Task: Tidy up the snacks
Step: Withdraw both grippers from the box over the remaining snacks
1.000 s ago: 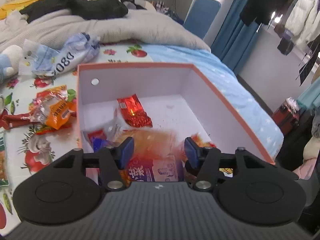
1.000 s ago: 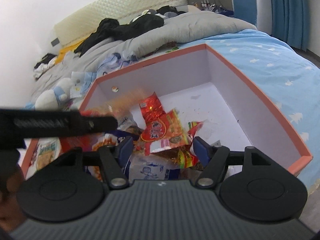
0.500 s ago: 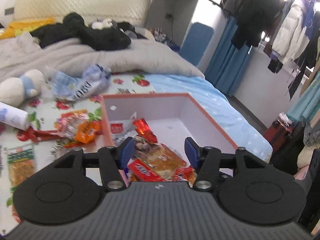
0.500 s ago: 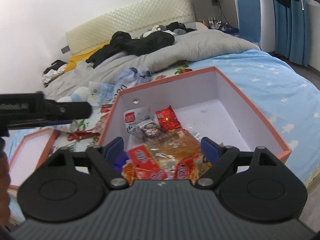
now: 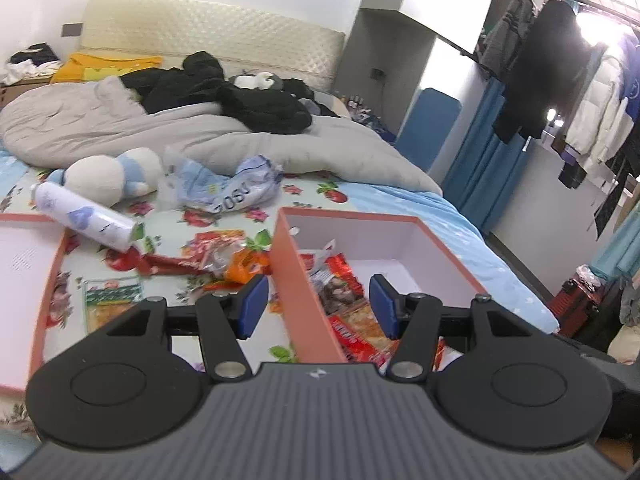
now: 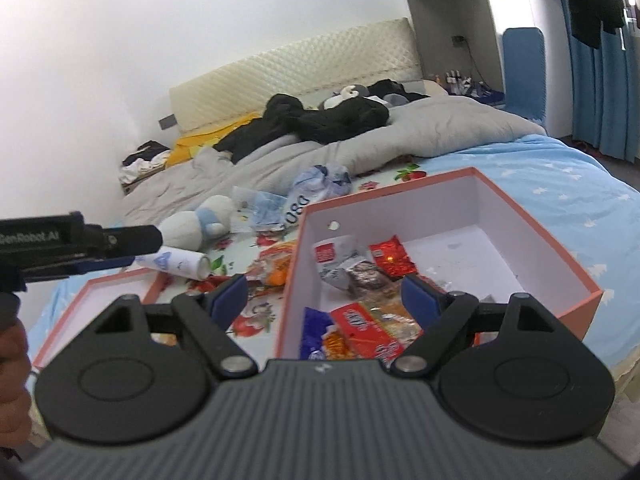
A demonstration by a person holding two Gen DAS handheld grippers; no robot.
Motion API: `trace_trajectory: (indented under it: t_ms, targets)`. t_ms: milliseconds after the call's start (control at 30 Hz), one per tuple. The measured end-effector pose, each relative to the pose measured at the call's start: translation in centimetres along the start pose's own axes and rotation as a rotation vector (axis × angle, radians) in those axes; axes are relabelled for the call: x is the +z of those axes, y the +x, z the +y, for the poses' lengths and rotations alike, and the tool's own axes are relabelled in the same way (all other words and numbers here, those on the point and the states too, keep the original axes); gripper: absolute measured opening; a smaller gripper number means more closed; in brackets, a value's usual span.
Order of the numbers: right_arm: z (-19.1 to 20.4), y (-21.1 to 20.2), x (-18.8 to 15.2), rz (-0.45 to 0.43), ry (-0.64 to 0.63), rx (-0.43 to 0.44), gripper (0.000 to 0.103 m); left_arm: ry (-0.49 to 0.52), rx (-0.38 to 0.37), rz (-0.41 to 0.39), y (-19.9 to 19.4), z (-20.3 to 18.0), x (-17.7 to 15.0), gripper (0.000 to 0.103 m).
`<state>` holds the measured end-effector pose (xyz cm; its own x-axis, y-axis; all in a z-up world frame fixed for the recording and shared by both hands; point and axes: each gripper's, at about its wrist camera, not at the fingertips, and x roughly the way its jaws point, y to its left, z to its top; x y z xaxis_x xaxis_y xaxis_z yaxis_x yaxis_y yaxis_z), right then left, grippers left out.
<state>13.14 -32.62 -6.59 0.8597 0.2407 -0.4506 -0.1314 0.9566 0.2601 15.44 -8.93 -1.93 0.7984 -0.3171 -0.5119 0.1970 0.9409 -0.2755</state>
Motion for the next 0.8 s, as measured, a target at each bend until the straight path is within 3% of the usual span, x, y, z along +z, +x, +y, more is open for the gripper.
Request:
trace_trajectory:
  t_ms: [400,533,800]
  targets:
    - [3.8,-2.5,-2.2,0.008,-0.036,0.036,0.085,-0.059,0.051,0.017,-3.8,3.4,-4.4,0.062]
    - [4.7,-2.8,-3.2,0.024,-0.046,0.043,0.085,-0.040,0.120,0.038,-4.7,4.2,-6.3,0.061]
    - [6.8,-2.8,-5.7,0.086,-0.067,0.091,0.085,-0.137,0.168,0.079,-6.0,8.0,-9.6,0.062]
